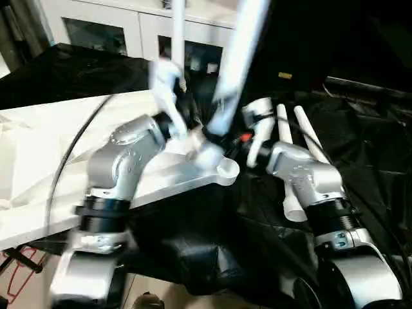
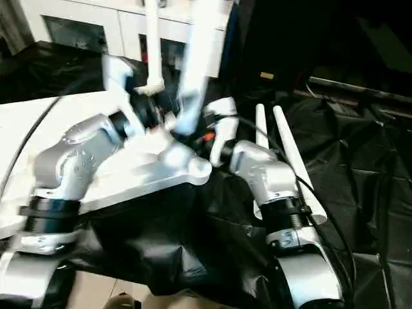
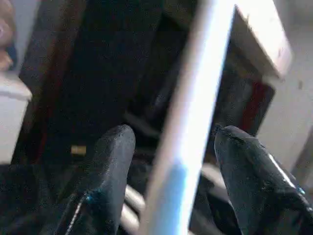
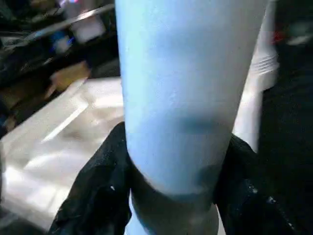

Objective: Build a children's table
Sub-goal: Insert table leg to table base

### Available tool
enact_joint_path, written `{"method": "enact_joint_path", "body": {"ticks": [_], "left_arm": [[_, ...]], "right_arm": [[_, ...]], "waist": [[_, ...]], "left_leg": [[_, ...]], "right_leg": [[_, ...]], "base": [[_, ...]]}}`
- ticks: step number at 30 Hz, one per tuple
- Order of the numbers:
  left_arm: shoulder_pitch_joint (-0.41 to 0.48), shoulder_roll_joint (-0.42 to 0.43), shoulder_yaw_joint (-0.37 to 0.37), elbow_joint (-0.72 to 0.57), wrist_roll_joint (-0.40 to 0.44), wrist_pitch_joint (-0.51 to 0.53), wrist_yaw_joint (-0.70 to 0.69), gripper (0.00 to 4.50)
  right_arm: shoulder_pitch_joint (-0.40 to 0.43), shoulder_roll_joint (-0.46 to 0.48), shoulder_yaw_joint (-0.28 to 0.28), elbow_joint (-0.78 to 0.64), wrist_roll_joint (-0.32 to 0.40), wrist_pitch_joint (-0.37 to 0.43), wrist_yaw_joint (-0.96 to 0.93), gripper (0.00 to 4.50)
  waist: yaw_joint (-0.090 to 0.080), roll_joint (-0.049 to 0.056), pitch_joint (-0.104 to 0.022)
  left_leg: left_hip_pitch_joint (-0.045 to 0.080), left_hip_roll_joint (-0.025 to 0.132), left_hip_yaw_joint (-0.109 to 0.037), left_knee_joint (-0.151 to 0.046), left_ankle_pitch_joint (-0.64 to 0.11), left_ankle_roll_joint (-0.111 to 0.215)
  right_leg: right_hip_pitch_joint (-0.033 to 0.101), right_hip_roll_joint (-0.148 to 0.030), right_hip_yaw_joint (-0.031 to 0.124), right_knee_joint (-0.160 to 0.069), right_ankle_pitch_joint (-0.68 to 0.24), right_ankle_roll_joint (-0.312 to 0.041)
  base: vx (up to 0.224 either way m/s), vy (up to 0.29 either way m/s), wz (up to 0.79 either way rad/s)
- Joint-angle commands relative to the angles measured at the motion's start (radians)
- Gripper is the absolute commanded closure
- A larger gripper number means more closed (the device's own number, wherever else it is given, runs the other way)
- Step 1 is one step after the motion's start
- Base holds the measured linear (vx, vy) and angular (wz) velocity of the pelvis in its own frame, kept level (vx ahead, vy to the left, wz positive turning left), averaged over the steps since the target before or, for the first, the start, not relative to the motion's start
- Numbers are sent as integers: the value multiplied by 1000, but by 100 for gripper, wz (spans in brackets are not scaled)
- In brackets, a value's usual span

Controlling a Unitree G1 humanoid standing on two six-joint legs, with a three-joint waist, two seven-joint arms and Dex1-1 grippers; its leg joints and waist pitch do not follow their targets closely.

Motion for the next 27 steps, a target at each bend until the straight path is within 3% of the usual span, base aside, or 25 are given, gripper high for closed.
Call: {"method": "enact_joint_path", "body": {"ticks": [1,3,4,5,6,7,8,10,11,15,21,27], "left_arm": [[-17,-2,14,30,-9,-8,9,156],[-16,32,-13,67,32,-6,-8,156],[-8,61,-55,84,83,-16,-20,156],[13,125,-159,119,198,-45,-61,156],[17,136,-177,124,217,-51,-70,156],[24,155,-211,133,253,-62,-85,156],[65,224,-337,157,349,-89,-167,156],[81,244,-375,163,370,-90,-196,156],[96,258,-403,164,379,-82,-220,156],[117,277,-450,203,386,-76,-281,156],[108,300,-499,303,470,-77,-292,192],[94,308,-488,343,478,-41,-271,239]], "right_arm": [[-14,-9,-32,-4,9,-32,-33,261],[-10,-16,-37,6,-14,-60,-66,261],[-8,-21,-36,11,-26,-69,-79,261],[-5,-31,-37,25,-49,-89,-106,261],[-4,-32,-38,27,-53,-92,-110,261],[-4,-35,-39,32,-59,-98,-117,261],[0,-47,-42,50,-84,-107,-137,261],[2,-53,-41,55,-91,-111,-141,261],[6,-57,-41,56,-94,-111,-142,261],[22,-60,-28,44,-94,-112,-139,261],[22,-55,-13,51,-109,-120,-130,261],[23,-52,-6,51,-113,-122,-124,261]], "waist": [[-4,13,-85],[-5,16,-85],[-6,16,-85],[-5,18,-85],[-6,20,-85],[-6,22,-86],[-6,26,-87],[-7,26,-88],[-6,31,-90],[-6,31,-87],[-10,33,-84],[-8,35,-83]], "left_leg": [[7,9,2,-59,-110,-25],[8,8,2,-59,-106,-25],[10,9,1,-60,-108,-25],[15,10,-2,-63,-109,-23],[16,11,-1,-63,-113,-26],[15,12,-2,-63,-106,-32],[14,12,-3,-63,-96,-35],[15,12,-1,-62,-88,-39],[16,12,0,-60,-84,-41],[15,12,1,-63,-120,-45],[16,11,-1,-65,-162,-45],[17,13,-3,-66,-178,-46]], "right_leg": [[69,-79,60,-67,-93,-136],[67,-77,59,-67,-97,-125],[66,-77,59,-69,-105,-120],[62,-76,58,-73,-124,-98],[61,-74,59,-69,-128,-92],[62,-77,59,-68,-116,-95],[62,-77,60,-66,-93,-103],[62,-77,61,-59,-60,-119],[62,-77,62,-55,-29,-136],[65,-79,62,-57,-23,-164],[65,-81,62,-69,-121,-143],[63,-82,61,-72,-152,-147]], "base": [[0,0,0],[0,0,0],[0,0,0],[0,0,0],[0,0,0],[0,0,0],[0,0,0],[0,0,0],[0,0,0],[0,0,0],[0,0,0],[0,0,0]]}}
